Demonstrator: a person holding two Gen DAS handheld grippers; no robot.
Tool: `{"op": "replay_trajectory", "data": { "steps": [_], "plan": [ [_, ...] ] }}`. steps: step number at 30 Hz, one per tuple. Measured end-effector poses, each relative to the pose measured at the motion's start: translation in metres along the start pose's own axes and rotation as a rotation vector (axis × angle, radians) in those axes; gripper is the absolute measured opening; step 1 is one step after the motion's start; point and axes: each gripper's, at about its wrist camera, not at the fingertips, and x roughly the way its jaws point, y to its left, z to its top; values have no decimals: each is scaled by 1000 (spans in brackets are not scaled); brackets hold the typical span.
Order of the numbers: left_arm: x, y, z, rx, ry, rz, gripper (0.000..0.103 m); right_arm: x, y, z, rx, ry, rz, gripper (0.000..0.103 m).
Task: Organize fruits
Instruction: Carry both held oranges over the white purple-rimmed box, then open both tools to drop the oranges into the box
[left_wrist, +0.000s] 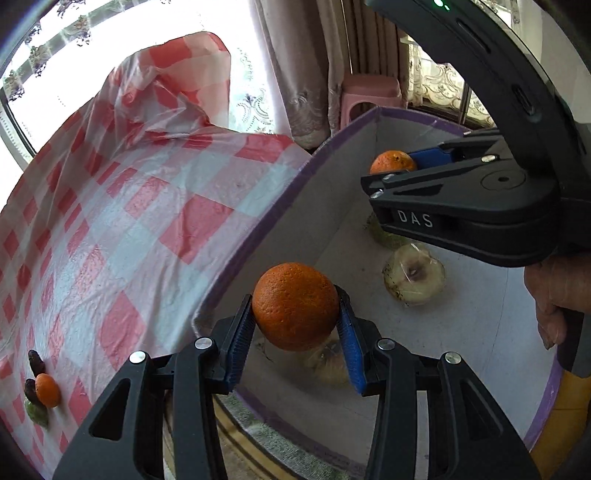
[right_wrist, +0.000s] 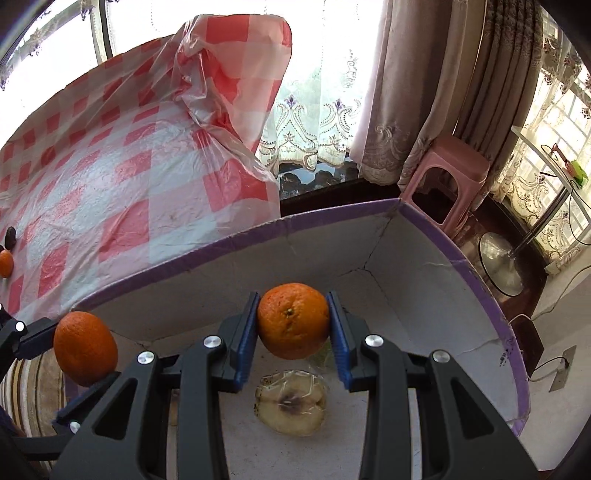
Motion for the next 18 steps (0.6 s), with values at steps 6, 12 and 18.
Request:
{"op": "replay_trajectory", "data": {
  "steps": [6,12,18],
  "plan": [
    [25,-2,0,1,74,-28,42,37,8,-3,-43,112,10,36],
    [38,-8,-2,27,94,32,42,58,12,-11,-63,165,-2,36],
    [44,-6,0,30,96,73,42,66,11,-12,-57,171,-10,37]
  ]
}}
